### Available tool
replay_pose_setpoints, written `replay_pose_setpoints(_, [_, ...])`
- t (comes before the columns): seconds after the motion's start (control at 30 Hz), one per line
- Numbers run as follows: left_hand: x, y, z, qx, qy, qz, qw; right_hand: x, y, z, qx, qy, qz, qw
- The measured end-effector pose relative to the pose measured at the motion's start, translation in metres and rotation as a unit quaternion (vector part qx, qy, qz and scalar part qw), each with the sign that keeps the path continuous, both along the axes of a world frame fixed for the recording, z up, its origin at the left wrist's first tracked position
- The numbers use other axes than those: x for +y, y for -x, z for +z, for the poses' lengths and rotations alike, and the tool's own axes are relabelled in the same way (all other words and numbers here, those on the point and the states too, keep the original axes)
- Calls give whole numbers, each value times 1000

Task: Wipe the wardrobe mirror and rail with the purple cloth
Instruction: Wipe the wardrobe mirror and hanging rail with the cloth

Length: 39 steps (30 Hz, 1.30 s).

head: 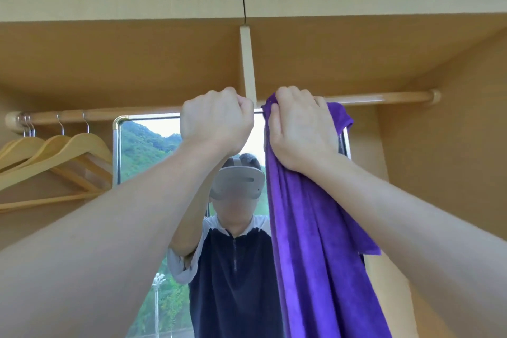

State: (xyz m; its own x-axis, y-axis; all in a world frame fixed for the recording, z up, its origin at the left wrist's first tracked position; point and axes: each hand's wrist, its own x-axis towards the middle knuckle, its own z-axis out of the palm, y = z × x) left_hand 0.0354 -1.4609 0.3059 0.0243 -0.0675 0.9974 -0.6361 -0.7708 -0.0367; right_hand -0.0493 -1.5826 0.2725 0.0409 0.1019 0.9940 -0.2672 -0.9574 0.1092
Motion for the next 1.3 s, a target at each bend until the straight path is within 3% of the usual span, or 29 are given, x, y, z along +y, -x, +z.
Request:
replay_pose_setpoints(0.13, [1,1,0,2,-6,2,1000,-3,2,-21,-15,17,50,998])
replay_pose_setpoints(0.23, [1,-1,0,4,-5,7,1000,-9,10,-32,47,26,58,997])
replay_pose_setpoints(0.5, [1,-3,2,12,-4,15,1000,-21,22,-91,103,-17,-3,995])
replay_pose_setpoints(0.67, [1,-4,2,8,-5,18,1000,-40,40,-158,219,41,-10,975])
replay_pose_setpoints(0.8, [0,-2,1,-1,-2,24,1000,-58,53,-124,247,87,-56,963])
replay_pose_setpoints(1.0, [0,-1,0,-1,-5,15,1000,-46,46,-47,188,81,-56,977])
replay_pose_setpoints(1.17, [0,-3,1,2,-5,12,1000,-40,45,-47,146,92,-15,985])
replay_pose_setpoints(1.3, [0,-4,1,0,-1,8,1000,-35,45,-45,148,107,-41,982])
